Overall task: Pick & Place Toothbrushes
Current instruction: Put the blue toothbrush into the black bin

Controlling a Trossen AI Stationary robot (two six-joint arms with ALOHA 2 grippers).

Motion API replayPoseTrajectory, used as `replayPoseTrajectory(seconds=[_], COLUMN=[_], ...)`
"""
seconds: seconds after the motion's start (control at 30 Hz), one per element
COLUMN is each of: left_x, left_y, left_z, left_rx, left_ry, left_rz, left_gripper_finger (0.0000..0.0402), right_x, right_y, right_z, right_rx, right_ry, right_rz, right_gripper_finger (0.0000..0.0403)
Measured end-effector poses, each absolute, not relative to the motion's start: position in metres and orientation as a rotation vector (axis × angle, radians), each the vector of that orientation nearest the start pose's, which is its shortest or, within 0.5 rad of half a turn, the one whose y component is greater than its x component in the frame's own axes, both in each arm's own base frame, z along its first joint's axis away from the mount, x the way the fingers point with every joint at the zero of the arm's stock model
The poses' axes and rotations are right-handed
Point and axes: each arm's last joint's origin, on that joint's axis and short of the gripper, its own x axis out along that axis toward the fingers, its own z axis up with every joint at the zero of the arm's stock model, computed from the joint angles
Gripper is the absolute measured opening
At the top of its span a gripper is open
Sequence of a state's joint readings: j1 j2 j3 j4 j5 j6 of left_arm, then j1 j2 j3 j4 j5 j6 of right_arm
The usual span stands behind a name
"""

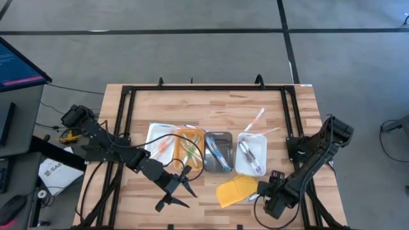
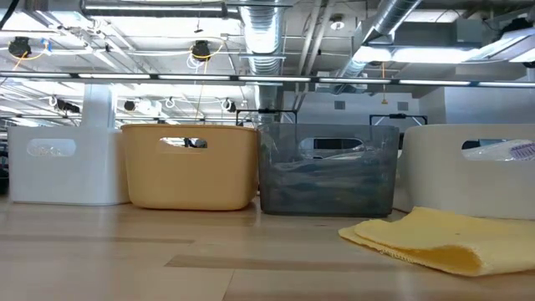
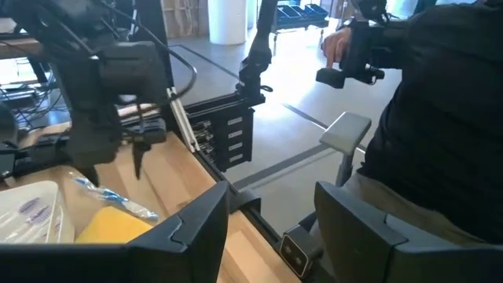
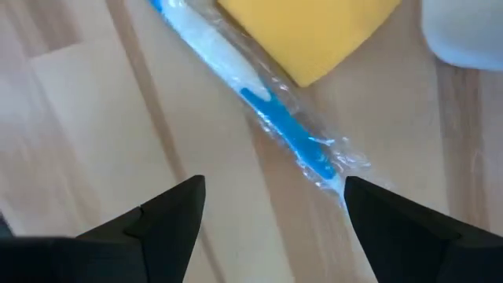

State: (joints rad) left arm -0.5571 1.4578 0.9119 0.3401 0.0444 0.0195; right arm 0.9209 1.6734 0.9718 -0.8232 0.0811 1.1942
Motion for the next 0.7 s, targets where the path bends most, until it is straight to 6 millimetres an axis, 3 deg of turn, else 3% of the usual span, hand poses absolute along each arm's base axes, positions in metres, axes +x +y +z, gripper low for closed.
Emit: replayPoseTrajectory(seconds=[0.13, 0.27, 0.47, 0.7], left_x=[0.276, 0.275, 0.274, 0.274], left_y=[-0.173, -0.174, -0.175, -0.176], left_z=[0.27, 0.27, 0.27, 0.27], left_rx=[0.07, 0.07, 0.063, 0.048], left_ry=[0.197, 0.196, 0.199, 0.204], left_rz=[-0.602, -0.604, -0.608, -0.609], left_gripper_finger=[0.0182, 0.0182, 0.0182, 0.0182], right_x=[0.169, 0.17, 0.172, 0.175], right_y=[0.215, 0.215, 0.22, 0.225], right_z=[0.167, 0.164, 0.139, 0.121], right_rx=[0.183, 0.116, -0.022, -0.015], right_ry=[1.396, 1.376, 1.436, 1.561], right_rz=[-0.21, -0.201, -0.19, -0.187], right_gripper_finger=[0.0301, 0.0301, 0.0301, 0.0294])
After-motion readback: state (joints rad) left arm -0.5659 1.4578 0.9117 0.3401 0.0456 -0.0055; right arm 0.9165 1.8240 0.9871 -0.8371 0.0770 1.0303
